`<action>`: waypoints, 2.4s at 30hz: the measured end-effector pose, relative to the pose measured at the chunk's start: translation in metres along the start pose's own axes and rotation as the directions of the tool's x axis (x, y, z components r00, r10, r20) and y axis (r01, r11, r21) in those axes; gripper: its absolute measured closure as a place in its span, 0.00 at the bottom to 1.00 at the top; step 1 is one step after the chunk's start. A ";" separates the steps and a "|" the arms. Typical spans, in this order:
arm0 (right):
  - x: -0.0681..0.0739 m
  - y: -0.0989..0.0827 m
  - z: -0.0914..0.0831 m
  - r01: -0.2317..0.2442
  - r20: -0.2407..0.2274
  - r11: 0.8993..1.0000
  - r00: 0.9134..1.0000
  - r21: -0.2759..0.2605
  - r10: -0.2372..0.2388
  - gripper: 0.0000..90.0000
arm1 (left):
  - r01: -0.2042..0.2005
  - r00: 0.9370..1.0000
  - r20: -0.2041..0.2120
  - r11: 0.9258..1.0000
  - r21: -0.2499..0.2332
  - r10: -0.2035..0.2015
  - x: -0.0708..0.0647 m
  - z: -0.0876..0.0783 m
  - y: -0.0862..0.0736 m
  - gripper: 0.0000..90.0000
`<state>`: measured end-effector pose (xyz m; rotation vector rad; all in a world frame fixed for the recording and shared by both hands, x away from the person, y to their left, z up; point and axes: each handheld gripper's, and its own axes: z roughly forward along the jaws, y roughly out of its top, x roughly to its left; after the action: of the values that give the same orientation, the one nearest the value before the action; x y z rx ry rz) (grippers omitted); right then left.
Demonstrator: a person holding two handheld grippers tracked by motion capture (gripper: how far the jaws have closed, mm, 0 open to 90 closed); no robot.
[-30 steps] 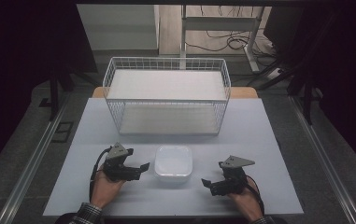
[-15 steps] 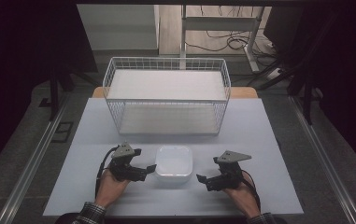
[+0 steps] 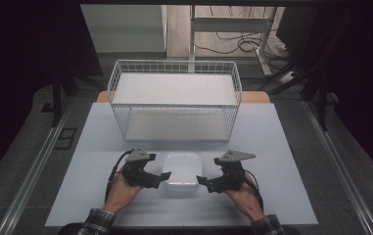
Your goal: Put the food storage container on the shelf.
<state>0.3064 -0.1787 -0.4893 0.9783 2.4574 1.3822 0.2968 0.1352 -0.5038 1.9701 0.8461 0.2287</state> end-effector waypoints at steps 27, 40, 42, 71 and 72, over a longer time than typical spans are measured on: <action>0.017 0.017 0.021 -0.090 -0.019 0.979 0.995 0.184 0.095 0.33 | 0.134 0.983 0.120 0.988 0.081 -0.143 -0.004 -0.002 -0.006 0.38; 0.020 0.013 -0.002 -0.150 0.067 0.987 0.987 0.061 0.146 0.77 | 0.202 0.979 0.028 0.979 -0.005 -0.202 -0.013 -0.015 -0.006 0.78; 0.020 0.013 -0.003 -0.160 0.062 0.986 0.985 0.035 0.158 0.86 | 0.229 0.973 -0.009 0.973 -0.036 -0.229 -0.011 -0.017 -0.008 0.85; -0.003 0.051 0.012 -0.103 0.083 0.994 0.991 -0.049 0.106 0.85 | 0.195 0.974 -0.087 0.971 -0.138 -0.208 0.006 -0.022 0.027 0.87; -0.005 0.055 0.014 -0.099 0.086 0.994 0.991 -0.053 0.104 0.85 | 0.193 0.974 -0.092 0.971 -0.144 -0.207 0.010 -0.022 0.031 0.87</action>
<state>0.3419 -0.1519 -0.4530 1.1423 2.3285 1.3903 0.3083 0.1474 -0.4687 1.7461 1.0652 0.2669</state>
